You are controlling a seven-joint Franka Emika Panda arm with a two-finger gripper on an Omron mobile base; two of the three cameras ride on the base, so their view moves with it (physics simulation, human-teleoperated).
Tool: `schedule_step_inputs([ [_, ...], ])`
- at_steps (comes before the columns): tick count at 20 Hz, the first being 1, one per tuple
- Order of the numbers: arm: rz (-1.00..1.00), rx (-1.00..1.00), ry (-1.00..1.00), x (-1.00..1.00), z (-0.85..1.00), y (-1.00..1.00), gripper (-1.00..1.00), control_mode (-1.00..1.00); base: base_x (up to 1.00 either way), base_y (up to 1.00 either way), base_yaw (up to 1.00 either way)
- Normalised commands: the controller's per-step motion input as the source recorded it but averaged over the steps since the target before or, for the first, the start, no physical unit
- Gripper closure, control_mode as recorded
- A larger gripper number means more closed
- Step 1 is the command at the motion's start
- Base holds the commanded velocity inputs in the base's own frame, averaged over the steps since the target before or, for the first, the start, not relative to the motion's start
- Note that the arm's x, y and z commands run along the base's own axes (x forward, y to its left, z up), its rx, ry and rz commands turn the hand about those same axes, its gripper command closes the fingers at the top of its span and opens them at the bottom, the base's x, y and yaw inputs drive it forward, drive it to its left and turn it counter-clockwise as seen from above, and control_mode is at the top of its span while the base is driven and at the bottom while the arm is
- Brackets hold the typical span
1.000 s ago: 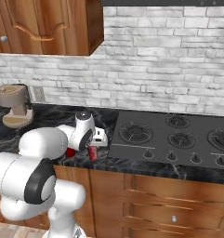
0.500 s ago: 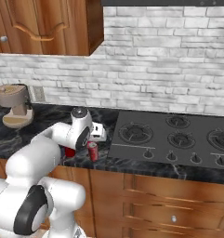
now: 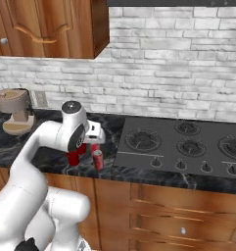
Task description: Four empty soda cans are scattered around the kitchen. Gather all the cans and cluster them next to the stove for recycling.
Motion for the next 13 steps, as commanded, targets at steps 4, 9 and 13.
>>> schedule_step_inputs([
  [4,0.0,0.0,0.0,-1.0,0.68,0.07,-1.0,-1.0,0.0,0.0,0.0],
  [9,0.01,0.0,-0.05,-0.97,0.78,0.05,-1.0,-1.0,0.0,0.0,0.0],
  [13,0.02,0.0,-0.1,-0.81,0.78,0.0,-1.0,-1.0,0.0,0.0,0.0],
])
